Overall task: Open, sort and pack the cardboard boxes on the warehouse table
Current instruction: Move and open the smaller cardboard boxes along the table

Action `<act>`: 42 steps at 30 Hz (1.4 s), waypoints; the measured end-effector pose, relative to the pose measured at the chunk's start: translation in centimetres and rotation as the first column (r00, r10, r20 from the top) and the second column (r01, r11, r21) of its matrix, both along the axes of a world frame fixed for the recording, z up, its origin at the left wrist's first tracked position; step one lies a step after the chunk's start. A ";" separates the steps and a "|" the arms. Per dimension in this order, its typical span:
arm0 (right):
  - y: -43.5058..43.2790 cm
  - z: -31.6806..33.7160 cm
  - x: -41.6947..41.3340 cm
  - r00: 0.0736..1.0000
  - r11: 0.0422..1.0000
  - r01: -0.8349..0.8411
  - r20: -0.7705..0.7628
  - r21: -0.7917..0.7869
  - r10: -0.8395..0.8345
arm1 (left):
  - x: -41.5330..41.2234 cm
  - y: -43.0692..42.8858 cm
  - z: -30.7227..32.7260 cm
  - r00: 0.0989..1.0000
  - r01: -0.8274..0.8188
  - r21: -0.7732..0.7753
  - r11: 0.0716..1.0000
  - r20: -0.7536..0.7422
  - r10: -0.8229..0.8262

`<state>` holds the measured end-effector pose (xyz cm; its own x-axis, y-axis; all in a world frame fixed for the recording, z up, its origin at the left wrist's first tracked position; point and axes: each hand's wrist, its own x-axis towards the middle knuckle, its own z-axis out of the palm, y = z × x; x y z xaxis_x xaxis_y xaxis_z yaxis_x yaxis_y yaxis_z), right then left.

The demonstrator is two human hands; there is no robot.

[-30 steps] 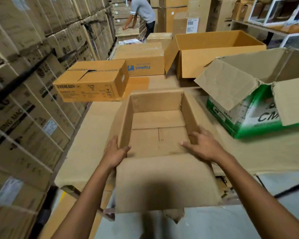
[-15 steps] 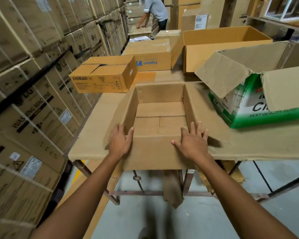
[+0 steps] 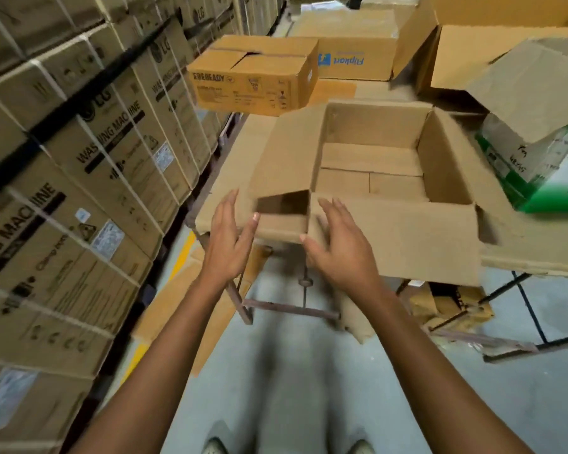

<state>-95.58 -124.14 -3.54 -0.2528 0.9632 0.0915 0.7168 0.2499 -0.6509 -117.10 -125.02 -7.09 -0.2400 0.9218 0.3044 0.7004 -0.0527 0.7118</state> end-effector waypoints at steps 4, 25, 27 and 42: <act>-4.3 -0.6 -10.2 0.995 0.999 -0.039 -0.093 0.008 0.039 | -9.3 -6.3 -2.3 0.999 -0.038 -0.014 0.999 0.011 0.038; -0.4 -7.9 -37.0 0.995 0.994 -0.103 0.009 -0.039 0.104 | -35.9 -5.5 -6.6 0.981 -0.128 -0.074 0.989 -0.153 0.115; 2.1 -8.0 -38.2 0.995 0.995 -0.094 -0.030 -0.040 0.093 | -37.2 -2.7 -6.7 0.982 -0.122 -0.078 0.989 -0.153 0.109; 18.4 -6.8 -42.4 0.994 0.997 0.081 -0.066 -0.010 -0.081 | -40.6 18.7 -4.8 0.973 0.130 -0.087 0.988 -0.181 -0.144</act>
